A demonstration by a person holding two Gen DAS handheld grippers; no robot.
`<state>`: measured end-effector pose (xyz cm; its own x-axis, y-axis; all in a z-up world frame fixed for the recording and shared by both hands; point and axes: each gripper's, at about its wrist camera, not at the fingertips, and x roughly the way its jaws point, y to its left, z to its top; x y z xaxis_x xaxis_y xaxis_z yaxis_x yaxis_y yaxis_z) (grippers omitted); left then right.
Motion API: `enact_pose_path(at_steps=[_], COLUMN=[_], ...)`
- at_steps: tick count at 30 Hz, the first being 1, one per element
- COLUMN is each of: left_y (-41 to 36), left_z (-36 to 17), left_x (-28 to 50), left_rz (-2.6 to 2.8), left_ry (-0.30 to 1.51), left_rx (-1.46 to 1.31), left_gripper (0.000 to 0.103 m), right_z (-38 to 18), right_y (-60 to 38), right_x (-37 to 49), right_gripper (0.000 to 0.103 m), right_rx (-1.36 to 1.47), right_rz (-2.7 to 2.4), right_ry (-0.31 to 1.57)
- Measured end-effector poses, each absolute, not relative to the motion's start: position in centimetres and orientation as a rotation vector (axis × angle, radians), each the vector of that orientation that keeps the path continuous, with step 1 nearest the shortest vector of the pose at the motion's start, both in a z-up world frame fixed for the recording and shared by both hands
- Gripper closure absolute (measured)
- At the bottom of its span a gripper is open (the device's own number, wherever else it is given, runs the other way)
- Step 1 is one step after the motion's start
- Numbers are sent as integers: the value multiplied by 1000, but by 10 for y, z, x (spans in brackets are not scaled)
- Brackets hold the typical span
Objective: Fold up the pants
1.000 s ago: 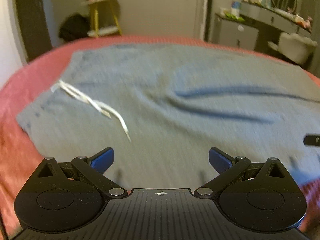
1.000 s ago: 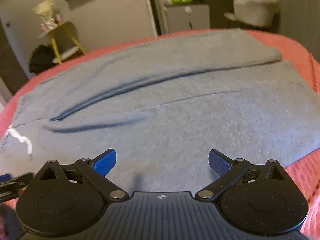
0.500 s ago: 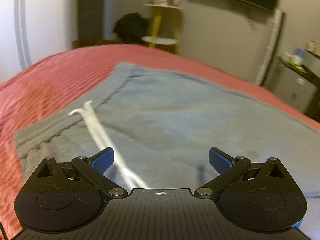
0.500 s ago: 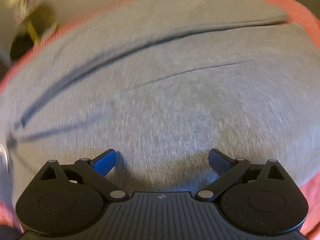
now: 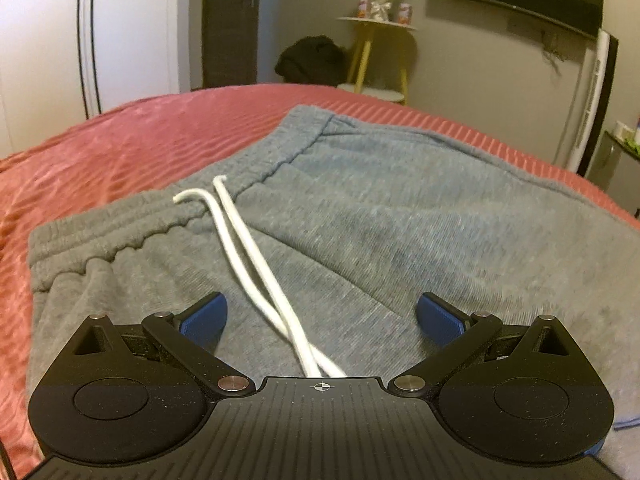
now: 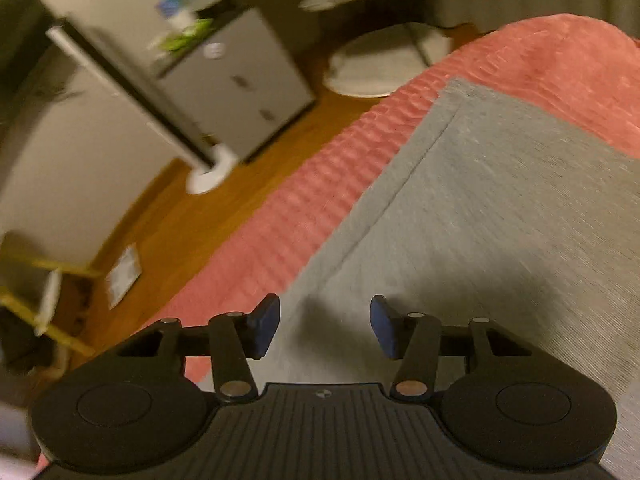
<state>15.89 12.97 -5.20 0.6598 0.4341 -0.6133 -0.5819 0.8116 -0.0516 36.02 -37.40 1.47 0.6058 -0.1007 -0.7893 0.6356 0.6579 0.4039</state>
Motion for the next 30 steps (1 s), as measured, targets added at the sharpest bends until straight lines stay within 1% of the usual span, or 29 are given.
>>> enact_pose_path(at_steps=[3, 6, 8, 10, 11, 12, 15, 17, 21, 23, 24, 26, 29, 30], left_y=[124, 123, 122, 122, 123, 124, 128, 130, 134, 135, 134, 131, 127, 127], left_z=[-54, -57, -58, -59, -59, -59, -58, -55, -47, -40, -35, -27, -11, -6], left_x=[157, 158, 156, 155, 153, 153, 152, 151, 145, 140, 138, 137, 140, 142], left_rz=[598, 613, 617, 613, 609, 603, 590, 585, 568, 539, 515, 457, 348, 314], left_ry=[605, 600, 596, 588, 585, 582, 583, 586, 579, 553, 537, 523, 531, 536], left_rx=[-243, -254, -254, -261, -268, -274, -286, -294, -325, -350, -355, -343, -341, -355], left_gripper=[0, 0, 0, 0, 0, 0, 0, 0, 0, 0, 0, 0, 0, 0], right_z=[0, -6, -15, -19, -17, -15, 6, 23, 47, 40, 33, 11, -17, -20], right_y=[-373, -372, -375, -373, -374, -377, -384, -390, -393, -390, -388, -385, -401, -409], right_x=[384, 398, 401, 397, 396, 389, 350, 305, 175, 112, 88, 50, 32, 32], right_gripper=[50, 50, 56, 90, 91, 98, 99, 99, 99, 101, 103, 103, 98, 93], right_rx=[675, 567, 548, 487, 468, 485, 532, 561, 658, 645, 635, 577, 658, 702], right_rz=[-534, -579, -594, -608, -610, -586, -516, -471, -395, -420, -435, -487, -487, -480], right_ry=[846, 824, 833, 819, 819, 807, 728, 647, 475, 454, 467, 539, 650, 647])
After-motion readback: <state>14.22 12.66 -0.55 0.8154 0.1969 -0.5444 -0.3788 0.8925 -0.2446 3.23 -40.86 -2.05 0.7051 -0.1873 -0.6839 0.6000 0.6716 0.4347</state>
